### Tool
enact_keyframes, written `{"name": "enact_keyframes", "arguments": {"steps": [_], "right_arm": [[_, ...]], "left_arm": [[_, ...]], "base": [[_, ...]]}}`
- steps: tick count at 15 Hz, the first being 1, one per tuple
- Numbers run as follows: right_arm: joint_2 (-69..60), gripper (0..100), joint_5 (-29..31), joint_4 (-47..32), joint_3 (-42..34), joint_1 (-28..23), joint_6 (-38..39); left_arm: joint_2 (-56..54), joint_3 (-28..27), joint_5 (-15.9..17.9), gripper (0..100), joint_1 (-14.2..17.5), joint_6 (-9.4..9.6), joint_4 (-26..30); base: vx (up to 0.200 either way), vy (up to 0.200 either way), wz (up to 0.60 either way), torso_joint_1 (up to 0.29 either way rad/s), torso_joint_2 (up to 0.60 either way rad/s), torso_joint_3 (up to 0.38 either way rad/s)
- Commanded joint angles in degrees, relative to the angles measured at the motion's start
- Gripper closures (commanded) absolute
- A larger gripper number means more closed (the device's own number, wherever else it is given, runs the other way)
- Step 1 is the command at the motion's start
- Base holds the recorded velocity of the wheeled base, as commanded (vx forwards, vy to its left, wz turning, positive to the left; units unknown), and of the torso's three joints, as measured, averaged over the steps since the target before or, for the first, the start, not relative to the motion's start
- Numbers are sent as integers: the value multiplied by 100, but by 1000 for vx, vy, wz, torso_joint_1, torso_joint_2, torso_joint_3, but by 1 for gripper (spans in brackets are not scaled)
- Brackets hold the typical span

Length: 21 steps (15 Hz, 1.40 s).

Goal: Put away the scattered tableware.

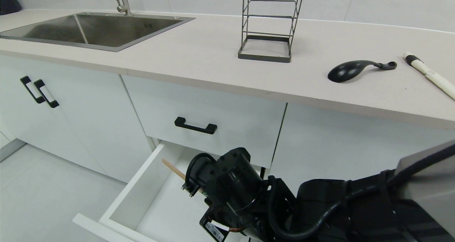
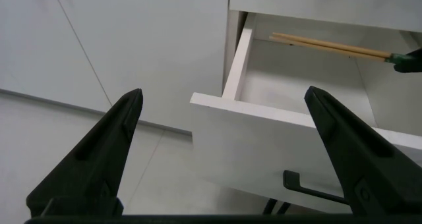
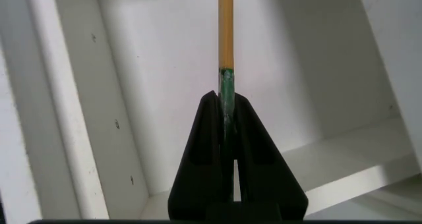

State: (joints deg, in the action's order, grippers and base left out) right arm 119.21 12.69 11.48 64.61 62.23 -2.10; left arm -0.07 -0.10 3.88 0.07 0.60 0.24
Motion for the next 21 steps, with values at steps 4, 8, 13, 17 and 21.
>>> {"name": "enact_keyframes", "arguments": {"steps": [4,8,13,17,21], "right_arm": [[313,100,102,-691,518,-9,350],[682,100,269,-700,904,-97,447],[1122,100,568,-709,1229,-106,438],[1456,100,621,-700,1607,-132,429],[1799,100,691,-700,1915,-150,421]], "left_arm": [[7,1,-1,0,1,2,2],[7,1,-1,0,1,2,2],[7,1,-1,0,1,2,2],[7,1,-1,0,1,2,2],[7,1,-1,0,-7,2,2]], "base": [[0,0,0,0,0,0],[0,0,0,0,0,0],[0,0,0,0,0,0],[0,0,0,0,0,0],[0,0,0,0,0,0]]}}
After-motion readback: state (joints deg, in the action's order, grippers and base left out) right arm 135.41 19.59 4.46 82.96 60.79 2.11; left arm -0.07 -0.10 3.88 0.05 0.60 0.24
